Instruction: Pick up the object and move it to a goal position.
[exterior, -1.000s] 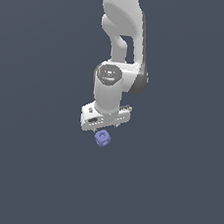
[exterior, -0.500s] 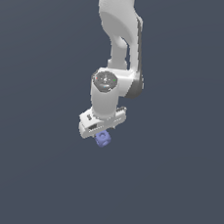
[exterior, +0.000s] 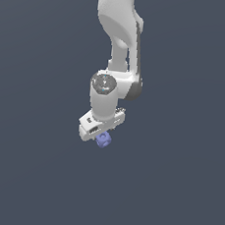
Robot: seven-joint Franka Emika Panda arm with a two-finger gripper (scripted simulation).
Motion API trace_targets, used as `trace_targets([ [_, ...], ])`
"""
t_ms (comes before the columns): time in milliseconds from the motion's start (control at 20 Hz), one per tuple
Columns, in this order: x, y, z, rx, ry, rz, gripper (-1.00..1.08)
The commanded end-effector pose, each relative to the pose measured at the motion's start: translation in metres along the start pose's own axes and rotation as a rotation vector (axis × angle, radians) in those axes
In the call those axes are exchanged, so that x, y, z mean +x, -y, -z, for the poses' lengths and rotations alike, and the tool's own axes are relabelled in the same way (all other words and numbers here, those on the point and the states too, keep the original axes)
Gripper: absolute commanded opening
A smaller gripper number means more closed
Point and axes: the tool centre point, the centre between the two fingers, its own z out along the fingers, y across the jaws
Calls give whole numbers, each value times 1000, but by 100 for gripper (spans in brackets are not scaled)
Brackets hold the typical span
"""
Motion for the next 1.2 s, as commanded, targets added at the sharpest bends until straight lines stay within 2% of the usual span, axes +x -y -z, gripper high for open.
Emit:
trace_targets([
  [0,0,0,0,0,0,0,100],
  [550,-1,1,-44,0,-1,5,100],
  [800,0,0,-50,0,-1,5,100],
  [850,0,0,-50,0,-1,5,-100],
  [1150,0,0,-50,0,-1,5,-100],
])
